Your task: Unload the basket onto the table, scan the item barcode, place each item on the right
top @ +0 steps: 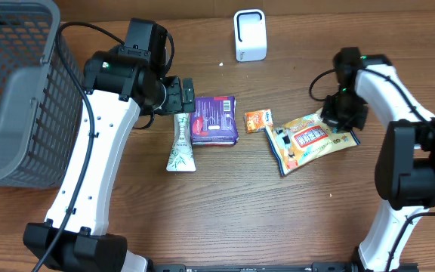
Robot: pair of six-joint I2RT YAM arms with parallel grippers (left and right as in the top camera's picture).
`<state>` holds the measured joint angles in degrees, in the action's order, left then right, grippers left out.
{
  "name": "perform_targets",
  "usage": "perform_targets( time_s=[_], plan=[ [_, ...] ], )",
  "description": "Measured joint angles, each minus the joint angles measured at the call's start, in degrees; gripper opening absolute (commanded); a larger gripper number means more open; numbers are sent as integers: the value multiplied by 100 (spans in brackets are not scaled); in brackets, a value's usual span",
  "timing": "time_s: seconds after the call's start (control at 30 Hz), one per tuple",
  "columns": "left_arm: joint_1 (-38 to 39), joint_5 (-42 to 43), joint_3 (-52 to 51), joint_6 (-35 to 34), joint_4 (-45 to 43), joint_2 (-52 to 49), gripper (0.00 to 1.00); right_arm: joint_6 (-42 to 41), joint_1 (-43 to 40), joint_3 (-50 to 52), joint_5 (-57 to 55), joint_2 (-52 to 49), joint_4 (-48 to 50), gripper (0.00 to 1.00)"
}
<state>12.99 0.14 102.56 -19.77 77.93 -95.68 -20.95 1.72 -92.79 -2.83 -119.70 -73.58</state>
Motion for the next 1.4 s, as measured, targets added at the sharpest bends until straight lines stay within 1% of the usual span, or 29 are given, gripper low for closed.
perform_targets(
  time_s=[0.1,0.2,0.33,0.43,0.67,0.83,0.97,1.07,1.13,1.17,1.23,1.3,1.4],
  plan=[
    [0,0,0,0,-4,0,100,103,-85,-485,81,-7,-501,18],
    [0,0,0,0,0,0,100,442,-44,-763,658,-4,-780,20],
    [0,0,0,0,-2,0,100,866,275,-673,1408,-7,-595,24],
    [0,0,-2,0,-2,0,100,984,531,-522,1613,-7,-328,27],
    [2,0,0,0,0,-2,100,883,1246,63,1860,-7,472,26],
    [0,0,0,0,-2,0,100,695,1547,531,1904,-7,1045,27],
    [0,0,0,0,-2,0,100,614,1683,673,1912,-7,1123,23],
    [0,0,0,0,-2,-2,100,592,1725,678,1915,-7,1130,22],
    [0,0,0,0,-2,0,100,601,1722,678,1912,-7,1110,18],
    [0,0,0,0,-2,-2,100,608,1722,675,1915,-7,1054,18],
    [0,0,0,0,-2,0,100,599,1709,614,1912,-7,841,21],
    [0,0,0,0,-2,0,100,599,1694,470,1912,-7,688,26],
    [2,0,0,0,-2,0,100,619,1661,133,1912,-7,721,33]
  ],
)
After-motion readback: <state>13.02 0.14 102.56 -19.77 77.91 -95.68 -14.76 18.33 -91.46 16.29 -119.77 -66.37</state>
